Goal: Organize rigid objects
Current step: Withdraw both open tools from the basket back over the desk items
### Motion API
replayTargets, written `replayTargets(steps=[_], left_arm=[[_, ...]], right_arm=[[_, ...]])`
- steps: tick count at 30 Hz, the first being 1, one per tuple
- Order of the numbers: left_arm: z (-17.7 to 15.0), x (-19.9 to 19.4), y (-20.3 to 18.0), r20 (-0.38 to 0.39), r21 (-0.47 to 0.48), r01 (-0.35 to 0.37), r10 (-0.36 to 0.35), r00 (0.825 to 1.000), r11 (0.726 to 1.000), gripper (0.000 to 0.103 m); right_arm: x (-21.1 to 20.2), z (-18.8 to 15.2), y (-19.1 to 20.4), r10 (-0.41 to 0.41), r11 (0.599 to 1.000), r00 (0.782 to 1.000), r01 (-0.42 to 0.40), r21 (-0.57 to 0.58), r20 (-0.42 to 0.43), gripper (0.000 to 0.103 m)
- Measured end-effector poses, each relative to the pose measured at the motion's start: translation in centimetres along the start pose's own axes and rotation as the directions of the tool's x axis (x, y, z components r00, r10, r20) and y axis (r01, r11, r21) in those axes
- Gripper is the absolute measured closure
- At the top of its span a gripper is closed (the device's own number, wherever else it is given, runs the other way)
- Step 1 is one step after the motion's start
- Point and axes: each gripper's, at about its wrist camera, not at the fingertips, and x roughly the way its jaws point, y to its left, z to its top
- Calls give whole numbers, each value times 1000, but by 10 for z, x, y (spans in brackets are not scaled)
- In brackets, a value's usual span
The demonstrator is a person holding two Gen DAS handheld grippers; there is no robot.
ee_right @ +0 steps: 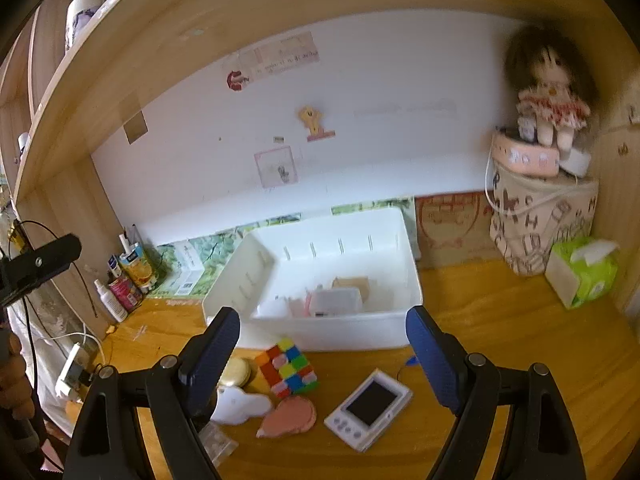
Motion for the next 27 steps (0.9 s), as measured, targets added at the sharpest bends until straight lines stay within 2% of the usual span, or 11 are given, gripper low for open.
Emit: replayTargets(steps=[10, 16, 22, 25, 27], left_arm=[[-37, -11, 6, -100, -17, -65, 62, 993, 998, 19], [-59, -6, 16, -184, -29, -111, 104, 977, 993, 19], [-80, 5, 24, -286, -3, -121, 115, 951, 993, 19], [-91, 14, 29, -351, 7, -97, 94, 932, 995, 19], [-98, 22, 34, -399, 17, -86, 86, 913, 996, 19]], right_arm=[[5, -27, -11, 11, 999, 994, -7, 36, -109, 17], [16, -46, -11, 35, 998, 979, -23, 60, -203, 17], [25, -60, -8, 57, 993, 966, -29, 113, -251, 17], [33, -68, -7, 50, 990, 955, -9, 140, -292, 17], [38, -71, -6, 41, 988, 948, 8, 154, -314, 17]])
